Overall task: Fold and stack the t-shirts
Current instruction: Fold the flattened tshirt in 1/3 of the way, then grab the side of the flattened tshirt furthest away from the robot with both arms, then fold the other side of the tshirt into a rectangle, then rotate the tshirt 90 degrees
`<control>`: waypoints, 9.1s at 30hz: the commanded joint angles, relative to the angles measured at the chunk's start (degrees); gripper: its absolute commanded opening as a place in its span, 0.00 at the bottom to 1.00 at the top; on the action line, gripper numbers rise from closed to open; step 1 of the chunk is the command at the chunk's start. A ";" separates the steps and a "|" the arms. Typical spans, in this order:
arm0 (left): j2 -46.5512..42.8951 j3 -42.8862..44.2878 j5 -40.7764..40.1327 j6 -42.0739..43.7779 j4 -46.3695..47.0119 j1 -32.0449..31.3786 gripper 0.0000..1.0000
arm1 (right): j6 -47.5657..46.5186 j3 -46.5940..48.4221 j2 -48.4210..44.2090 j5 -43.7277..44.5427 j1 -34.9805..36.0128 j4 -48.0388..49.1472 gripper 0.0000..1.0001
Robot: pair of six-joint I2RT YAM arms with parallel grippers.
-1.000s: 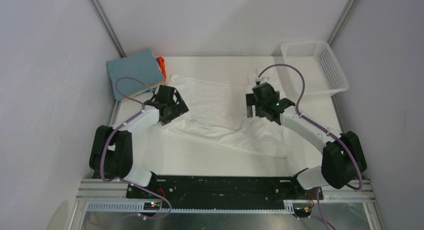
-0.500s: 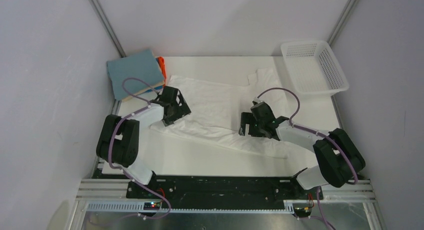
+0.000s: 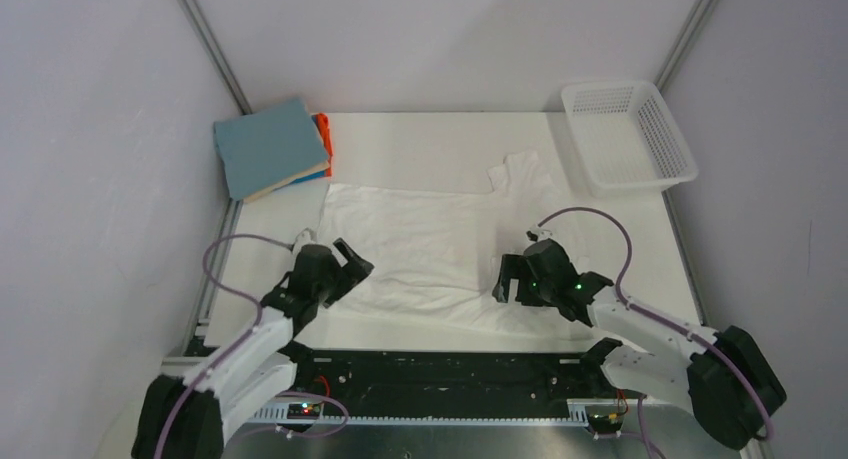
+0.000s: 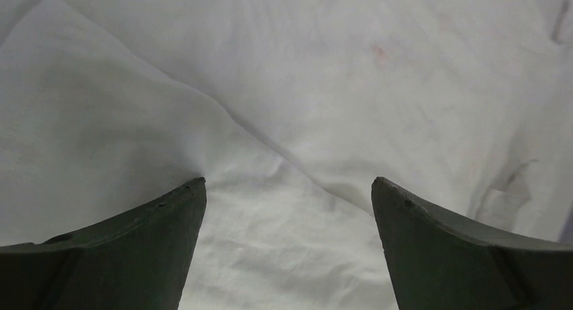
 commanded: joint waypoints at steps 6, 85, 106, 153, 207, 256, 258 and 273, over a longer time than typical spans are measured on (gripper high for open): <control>-27.06 -14.53 2.77 -17.66 -23.82 -8.31 1.00 | 1.04 -5.14 -13.26 5.19 -1.44 -9.91 0.98; 52.34 51.12 6.65 25.24 -21.14 23.20 0.08 | -18.38 71.50 56.79 -1.12 -22.05 -5.03 0.93; 46.24 51.42 3.22 26.13 -21.04 21.44 0.00 | -19.82 105.00 82.71 8.90 -20.70 -19.76 0.86; 3.38 21.42 -5.11 12.57 -21.26 14.08 0.00 | -8.01 34.96 6.15 29.02 -3.63 -27.86 0.00; 14.78 27.92 1.18 9.45 -20.70 -0.71 1.00 | 2.68 15.77 -8.25 -0.01 7.86 -21.72 0.99; 18.30 13.86 2.12 4.09 -13.25 -6.30 1.00 | 2.89 35.24 40.78 -8.97 -21.94 -3.83 0.99; 18.55 13.50 2.74 1.44 -12.38 -9.21 1.00 | 1.74 42.73 46.33 -9.62 -22.10 -5.24 0.99; 32.15 30.76 -1.75 -11.43 -3.66 -38.74 1.00 | 0.04 115.87 89.12 -16.12 -18.31 -18.61 0.99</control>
